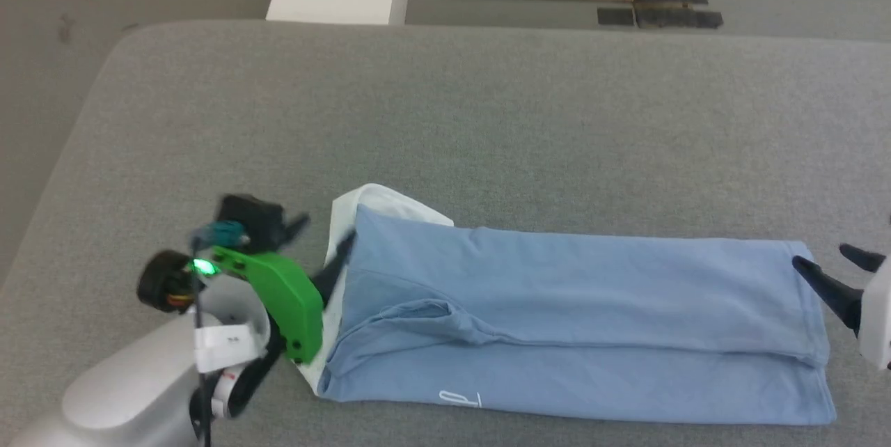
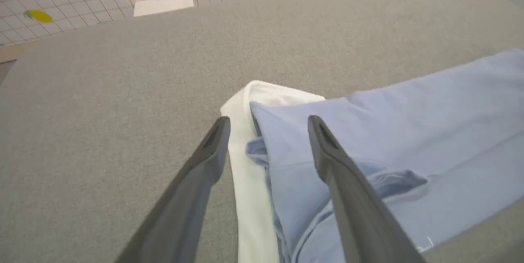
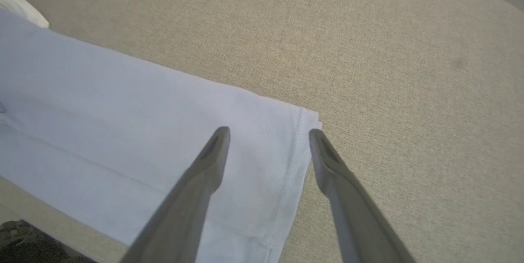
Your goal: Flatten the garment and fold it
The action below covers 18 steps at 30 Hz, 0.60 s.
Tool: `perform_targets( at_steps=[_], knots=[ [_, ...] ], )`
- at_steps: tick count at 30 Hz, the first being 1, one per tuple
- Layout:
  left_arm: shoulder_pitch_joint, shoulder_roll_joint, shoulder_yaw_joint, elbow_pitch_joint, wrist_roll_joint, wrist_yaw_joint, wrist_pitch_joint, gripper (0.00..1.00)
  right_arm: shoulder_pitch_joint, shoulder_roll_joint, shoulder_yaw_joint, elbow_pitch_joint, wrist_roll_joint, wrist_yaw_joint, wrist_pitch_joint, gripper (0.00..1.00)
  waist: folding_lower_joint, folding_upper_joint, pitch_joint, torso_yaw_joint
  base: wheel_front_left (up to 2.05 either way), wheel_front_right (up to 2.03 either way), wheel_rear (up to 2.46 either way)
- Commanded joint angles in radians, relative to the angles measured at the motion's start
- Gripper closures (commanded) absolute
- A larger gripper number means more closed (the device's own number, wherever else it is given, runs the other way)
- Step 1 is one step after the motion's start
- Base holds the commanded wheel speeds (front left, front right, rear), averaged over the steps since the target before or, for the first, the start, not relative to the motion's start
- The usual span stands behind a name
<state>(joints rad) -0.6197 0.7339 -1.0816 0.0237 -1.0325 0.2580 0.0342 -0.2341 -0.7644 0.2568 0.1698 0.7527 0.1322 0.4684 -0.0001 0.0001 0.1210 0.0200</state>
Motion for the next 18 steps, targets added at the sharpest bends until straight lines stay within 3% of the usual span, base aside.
perform_targets(
  at_steps=[1,5,11,14,18],
  knots=[
    [0.024,-0.013,0.031,0.011,0.009,0.030,-0.060,0.00,0.035,0.027,-0.034,0.014,0.000,-0.002,0.005,0.00,0.0001,-0.0001,-0.020,0.009,0.00,0.00,0.00],
    [0.061,-0.037,0.097,0.039,0.050,0.113,-0.233,0.00,0.097,0.108,-0.148,0.050,-0.027,-0.002,0.007,0.00,0.0001,-0.0001,-0.034,0.021,0.00,0.00,0.00],
    [0.149,-0.065,0.189,0.031,0.154,0.206,-0.294,0.00,0.165,0.267,-0.327,0.082,-0.118,-0.002,0.017,0.00,0.0001,-0.0001,-0.034,0.035,0.00,0.00,0.00],
    [0.206,-0.088,0.281,-0.023,0.254,0.229,-0.295,0.00,0.188,0.339,-0.405,0.087,-0.174,-0.002,0.030,0.00,0.0001,-0.0001,-0.023,0.043,0.00,0.00,0.00],
    [0.297,-0.104,0.373,-0.076,0.403,0.222,-0.296,0.00,0.193,0.437,-0.511,0.088,-0.251,-0.002,0.047,0.00,0.0001,-0.0001,-0.004,0.053,0.00,0.00,0.00]
  ],
)
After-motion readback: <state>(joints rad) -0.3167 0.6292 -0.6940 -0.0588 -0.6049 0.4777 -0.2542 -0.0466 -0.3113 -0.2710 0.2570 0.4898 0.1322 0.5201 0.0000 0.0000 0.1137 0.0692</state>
